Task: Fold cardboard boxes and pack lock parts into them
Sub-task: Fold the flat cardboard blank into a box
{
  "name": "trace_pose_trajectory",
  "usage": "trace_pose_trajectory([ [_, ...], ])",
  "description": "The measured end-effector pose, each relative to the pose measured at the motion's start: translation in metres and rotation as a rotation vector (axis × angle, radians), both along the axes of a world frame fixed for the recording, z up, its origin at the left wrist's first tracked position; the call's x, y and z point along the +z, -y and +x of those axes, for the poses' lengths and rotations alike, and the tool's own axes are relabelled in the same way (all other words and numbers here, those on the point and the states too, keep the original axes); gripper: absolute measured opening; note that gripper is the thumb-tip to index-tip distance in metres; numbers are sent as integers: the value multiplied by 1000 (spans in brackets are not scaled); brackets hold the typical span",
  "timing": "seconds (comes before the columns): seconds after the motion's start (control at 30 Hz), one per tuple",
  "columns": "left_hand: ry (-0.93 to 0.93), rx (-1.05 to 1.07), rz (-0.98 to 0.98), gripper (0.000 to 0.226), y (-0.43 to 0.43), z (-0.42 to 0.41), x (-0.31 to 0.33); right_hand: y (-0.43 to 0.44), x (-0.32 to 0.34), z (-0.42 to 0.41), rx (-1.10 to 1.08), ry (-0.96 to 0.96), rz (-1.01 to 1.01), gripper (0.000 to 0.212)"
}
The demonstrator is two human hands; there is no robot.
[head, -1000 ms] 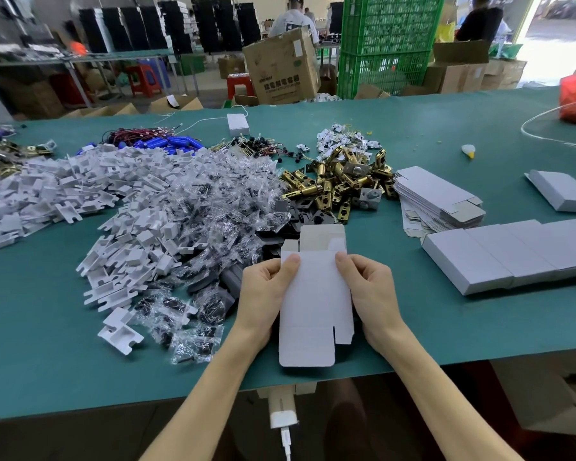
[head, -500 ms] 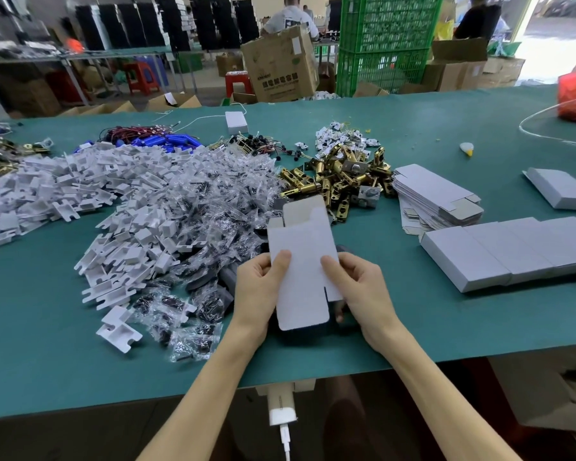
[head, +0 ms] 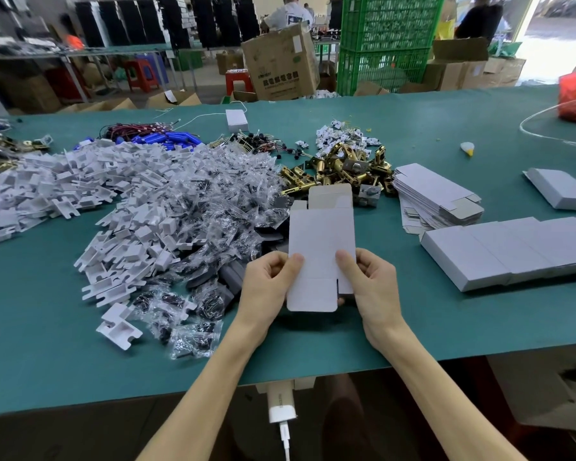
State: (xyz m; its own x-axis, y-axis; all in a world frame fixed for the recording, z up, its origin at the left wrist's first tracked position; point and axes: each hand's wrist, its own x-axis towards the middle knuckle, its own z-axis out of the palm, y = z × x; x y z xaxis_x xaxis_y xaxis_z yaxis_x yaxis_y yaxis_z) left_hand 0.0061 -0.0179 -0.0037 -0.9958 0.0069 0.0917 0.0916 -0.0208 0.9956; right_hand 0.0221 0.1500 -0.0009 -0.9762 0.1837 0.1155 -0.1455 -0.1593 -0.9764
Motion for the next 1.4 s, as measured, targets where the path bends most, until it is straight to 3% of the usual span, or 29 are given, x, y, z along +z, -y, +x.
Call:
trace_pose_trajectory([
  [0.17,-2,118,48,34,3,0,-1,2,0,-2,69,31,16,37],
  [0.33,30,97,47,38,1,2,1,0,0,-1,74,31,21,34],
  [0.6,135,92,210,47,5,4,14,1,4,4,170,43,40,35],
  [0.77,140,121,236,46,4,5,15,4,6,5,179,0,73,22],
  [1.07,33,123,130,18,0,7,13,5,11,4,171,-26,53,53],
  [1.17,-1,75,124,23,-1,10,16,4,9,3,164,-20,60,65],
  [1.3,4,26,137,40,-1,13,21,4,8,2,205,-55,83,64],
  [1.4,27,50,157,34,0,14,21,5,7,1,225,-55,103,63],
])
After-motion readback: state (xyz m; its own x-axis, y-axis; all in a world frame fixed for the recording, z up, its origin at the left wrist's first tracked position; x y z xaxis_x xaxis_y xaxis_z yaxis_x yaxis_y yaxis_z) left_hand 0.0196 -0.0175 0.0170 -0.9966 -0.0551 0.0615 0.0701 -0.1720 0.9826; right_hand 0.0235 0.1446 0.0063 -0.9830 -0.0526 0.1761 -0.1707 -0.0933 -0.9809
